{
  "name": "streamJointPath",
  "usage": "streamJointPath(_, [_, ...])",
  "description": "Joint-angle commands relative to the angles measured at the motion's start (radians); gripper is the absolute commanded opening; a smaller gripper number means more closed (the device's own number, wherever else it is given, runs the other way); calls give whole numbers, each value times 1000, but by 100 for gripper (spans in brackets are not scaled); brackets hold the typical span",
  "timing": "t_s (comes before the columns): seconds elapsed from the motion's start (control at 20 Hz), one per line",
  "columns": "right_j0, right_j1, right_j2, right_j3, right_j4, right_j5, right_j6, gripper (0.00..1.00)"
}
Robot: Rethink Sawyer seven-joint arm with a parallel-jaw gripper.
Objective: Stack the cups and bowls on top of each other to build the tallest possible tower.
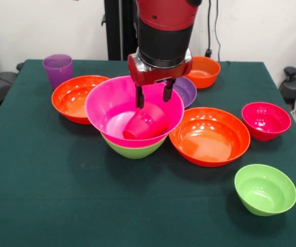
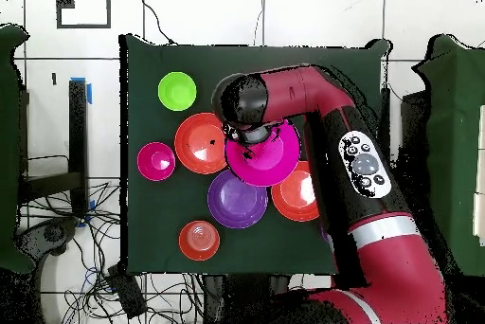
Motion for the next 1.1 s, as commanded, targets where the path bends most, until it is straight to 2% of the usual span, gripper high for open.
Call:
streamJointPath(0.05, [38,79,11,73,-61,-93,-122,100])
streamJointPath(0.8, [50,121,-17,74,-81,-164,-100,100])
streamJointPath(1.1, [34,110,-16,93,-79,-179,-114,100])
